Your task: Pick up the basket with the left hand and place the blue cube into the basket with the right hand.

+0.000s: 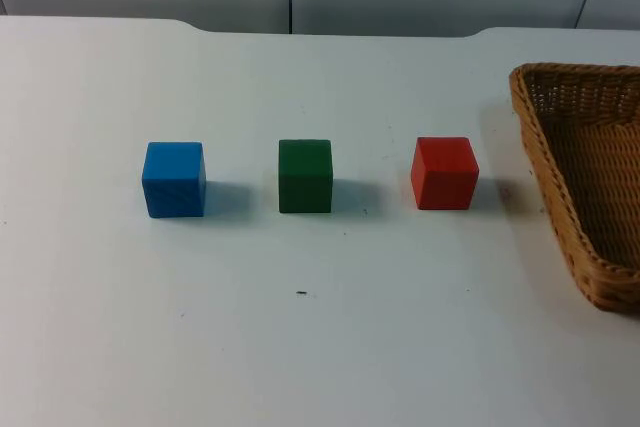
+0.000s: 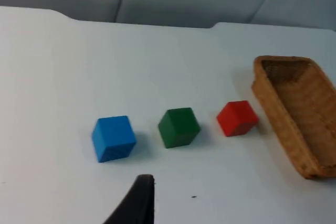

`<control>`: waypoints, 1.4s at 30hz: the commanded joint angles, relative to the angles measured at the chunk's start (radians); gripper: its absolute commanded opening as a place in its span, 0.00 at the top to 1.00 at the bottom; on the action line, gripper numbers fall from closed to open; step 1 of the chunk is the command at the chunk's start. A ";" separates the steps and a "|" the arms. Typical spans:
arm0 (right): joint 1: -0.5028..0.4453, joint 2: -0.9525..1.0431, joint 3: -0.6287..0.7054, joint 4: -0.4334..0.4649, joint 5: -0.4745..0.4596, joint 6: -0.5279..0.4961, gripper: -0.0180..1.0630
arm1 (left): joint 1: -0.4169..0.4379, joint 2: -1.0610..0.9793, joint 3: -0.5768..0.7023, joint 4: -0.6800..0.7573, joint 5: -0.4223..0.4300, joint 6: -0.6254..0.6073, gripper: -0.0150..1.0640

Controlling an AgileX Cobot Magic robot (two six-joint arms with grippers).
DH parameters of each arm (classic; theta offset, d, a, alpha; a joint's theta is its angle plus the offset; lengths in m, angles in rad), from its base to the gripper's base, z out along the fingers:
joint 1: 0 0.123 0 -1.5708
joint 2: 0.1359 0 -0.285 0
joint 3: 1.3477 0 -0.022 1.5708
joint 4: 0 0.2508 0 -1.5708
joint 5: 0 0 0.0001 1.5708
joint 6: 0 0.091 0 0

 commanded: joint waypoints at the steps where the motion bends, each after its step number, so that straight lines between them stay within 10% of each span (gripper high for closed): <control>1: -0.005 0.054 -0.035 0.099 -0.018 -0.086 0.02 | -0.008 0.093 -0.005 -0.141 0.001 0.115 0.02; 24: -0.005 0.105 -0.042 0.142 -0.029 -0.132 0.02 | -0.054 0.663 -0.012 -0.591 0.007 0.571 0.02; 31: -0.005 0.105 -0.042 0.144 -0.027 -0.132 0.02 | -0.300 0.814 -0.134 -0.589 -0.203 0.557 0.02; 42: -0.005 0.105 -0.042 0.144 -0.019 -0.129 0.02 | -0.533 1.164 -0.399 -0.562 -0.212 0.482 0.02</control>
